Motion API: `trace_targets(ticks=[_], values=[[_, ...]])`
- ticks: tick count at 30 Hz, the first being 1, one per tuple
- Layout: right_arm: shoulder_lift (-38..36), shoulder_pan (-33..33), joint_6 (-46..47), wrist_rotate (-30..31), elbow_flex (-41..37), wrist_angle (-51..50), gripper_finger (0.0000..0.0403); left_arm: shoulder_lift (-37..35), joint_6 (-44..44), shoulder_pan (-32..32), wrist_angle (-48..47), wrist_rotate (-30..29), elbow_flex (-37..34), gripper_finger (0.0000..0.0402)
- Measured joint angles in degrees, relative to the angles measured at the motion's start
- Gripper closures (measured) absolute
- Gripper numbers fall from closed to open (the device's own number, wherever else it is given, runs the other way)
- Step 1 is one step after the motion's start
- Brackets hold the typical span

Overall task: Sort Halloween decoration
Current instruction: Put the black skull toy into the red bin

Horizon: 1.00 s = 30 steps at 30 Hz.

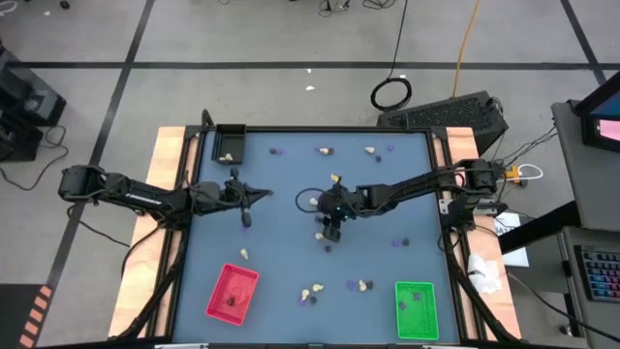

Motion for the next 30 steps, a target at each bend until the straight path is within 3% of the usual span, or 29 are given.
trace_targets(ticks=[6,14,20,30], values=[[0.98,-1.08,-14.58,-3.0,8.66,-11.86,0.0257,0.0,0.02,0.0,-0.15,0.0,0.0,0.0395],[10.12,-1.17,-29.9,-4.39,22.72,-30.86,0.0257,0.0,0.09,0.02,-0.43,0.0,0.0,0.0395],[15.08,-1.24,-35.67,-4.21,28.71,-35.5,0.0257,0.01,0.09,0.0,-0.68,0.02,0.0,0.0395],[18.43,-1.24,-37.44,-4.05,30.04,-38.21,0.0257,0.01,0.11,0.02,-0.85,0.02,0.02,0.0395]])
